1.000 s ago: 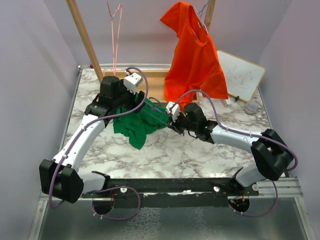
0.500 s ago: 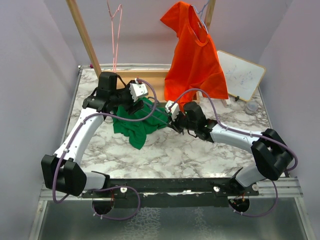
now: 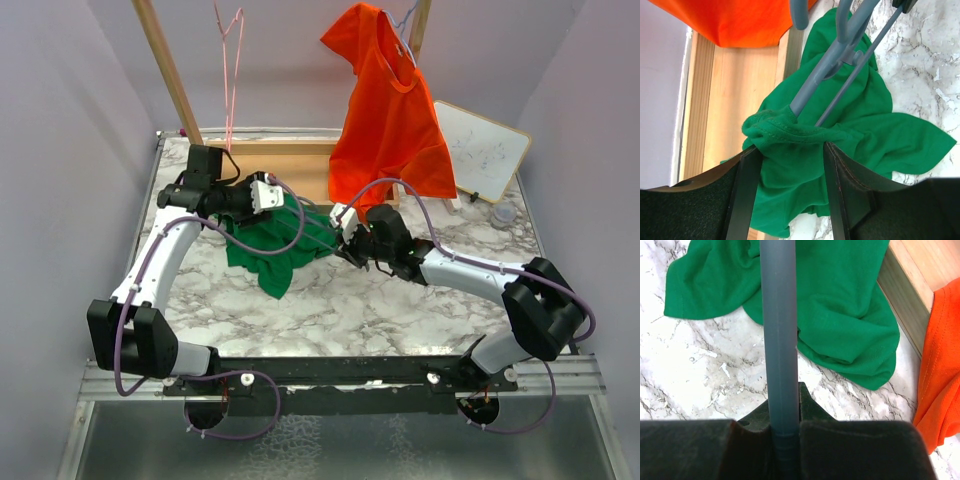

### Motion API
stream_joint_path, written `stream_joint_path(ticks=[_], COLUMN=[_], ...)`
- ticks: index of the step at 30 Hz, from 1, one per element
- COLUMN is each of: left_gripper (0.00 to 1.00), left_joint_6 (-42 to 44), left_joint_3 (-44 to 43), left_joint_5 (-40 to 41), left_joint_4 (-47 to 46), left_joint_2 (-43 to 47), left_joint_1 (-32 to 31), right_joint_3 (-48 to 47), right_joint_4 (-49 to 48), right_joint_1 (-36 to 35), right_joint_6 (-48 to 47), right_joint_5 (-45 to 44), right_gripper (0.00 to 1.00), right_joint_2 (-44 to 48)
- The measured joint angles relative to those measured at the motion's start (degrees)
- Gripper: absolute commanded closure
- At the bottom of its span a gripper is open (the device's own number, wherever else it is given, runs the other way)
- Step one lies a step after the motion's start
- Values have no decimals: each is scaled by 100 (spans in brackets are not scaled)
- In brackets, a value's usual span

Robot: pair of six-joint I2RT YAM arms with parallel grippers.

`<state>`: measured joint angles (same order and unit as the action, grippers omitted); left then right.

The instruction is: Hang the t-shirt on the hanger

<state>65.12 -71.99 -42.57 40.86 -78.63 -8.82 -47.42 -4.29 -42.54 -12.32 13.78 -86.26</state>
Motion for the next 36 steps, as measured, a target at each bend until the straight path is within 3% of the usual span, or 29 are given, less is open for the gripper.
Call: stream_joint_path(ticks=[9,21,29,36], left_gripper=[69,54,64,64], left_joint_6=[741,1303,1462,1611], left_joint_3=[308,647,560,323], left_joint_5=[-238,-483,-610,-940], left_joint_4=[-273,-745,-793,-551], left_joint_2=[46,98,-9,-68], left_joint_1=[52,61,87,105], right_joint_3=[4,120,166,166], right_joint_4=[52,31,-2,-7], right_joint_1=[0,0,0,0], right_joint_6=[-42,-153,-260,-328], right_joint_5=[15,136,203,214], right_gripper=[99,99,99,99], right_joint_2=[0,125,282,302])
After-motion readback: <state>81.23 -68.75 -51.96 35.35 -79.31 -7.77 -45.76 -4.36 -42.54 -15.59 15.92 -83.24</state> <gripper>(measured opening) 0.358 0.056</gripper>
